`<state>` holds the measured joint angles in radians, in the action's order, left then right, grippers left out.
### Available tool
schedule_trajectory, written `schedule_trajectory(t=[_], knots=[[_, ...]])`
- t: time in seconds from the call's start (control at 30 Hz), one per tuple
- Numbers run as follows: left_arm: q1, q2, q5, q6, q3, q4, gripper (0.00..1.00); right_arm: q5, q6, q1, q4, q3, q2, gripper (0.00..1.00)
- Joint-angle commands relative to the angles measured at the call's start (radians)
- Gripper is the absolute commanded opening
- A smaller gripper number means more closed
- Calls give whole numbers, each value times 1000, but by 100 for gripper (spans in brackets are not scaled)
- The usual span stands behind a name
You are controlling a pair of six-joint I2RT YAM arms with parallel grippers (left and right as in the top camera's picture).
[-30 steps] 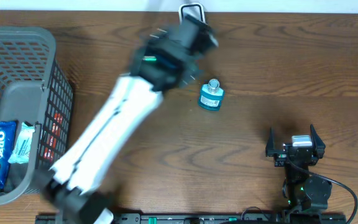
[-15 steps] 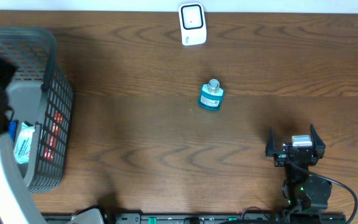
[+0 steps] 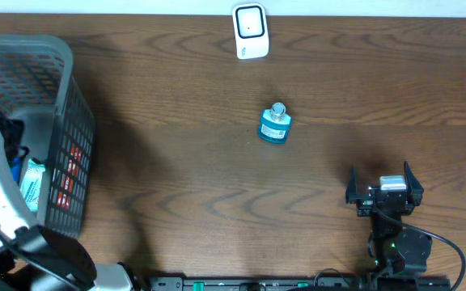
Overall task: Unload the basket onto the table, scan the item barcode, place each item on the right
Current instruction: 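Move the left gripper back into the basket above the wipes pack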
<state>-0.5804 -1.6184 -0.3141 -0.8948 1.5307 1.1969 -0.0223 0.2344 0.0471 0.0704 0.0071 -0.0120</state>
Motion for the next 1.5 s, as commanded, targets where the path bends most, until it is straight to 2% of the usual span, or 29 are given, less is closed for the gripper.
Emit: schedule_trajectory(t=[0.0,0.17,0.3,0.57,0.93,1.17,1.2,1.3,1.47], knots=[[-26,10,17,-21,-69,-19,98,6,-13,-3,5,-1,5,99],[-76,10,35,58,-165,-98,98,5,-13,-3,5,-1,5,99],[-122,10,103,150,-241,-190,98,5,-13,-3,4,-1,5,99],[-200,10,274,229,-390,-342,98,5,-13,-3,5,-1,5,99],[-200,-3,269,248,-534,-467,98,5,-13,-3,5,-1,5,99],[-200,-29,189,248,-560,-488,100,5,-13,-3,5,-1,5,99],[-200,-28,190,248,-560,-490,93,5,-13,-3,5,-1,5,99],[-200,-28,190,248,-560,-496,62,5,-13,-3,5,-1,5,99],[-200,-28,189,260,-560,-496,33,5,-13,-3,5,-1,5,99]])
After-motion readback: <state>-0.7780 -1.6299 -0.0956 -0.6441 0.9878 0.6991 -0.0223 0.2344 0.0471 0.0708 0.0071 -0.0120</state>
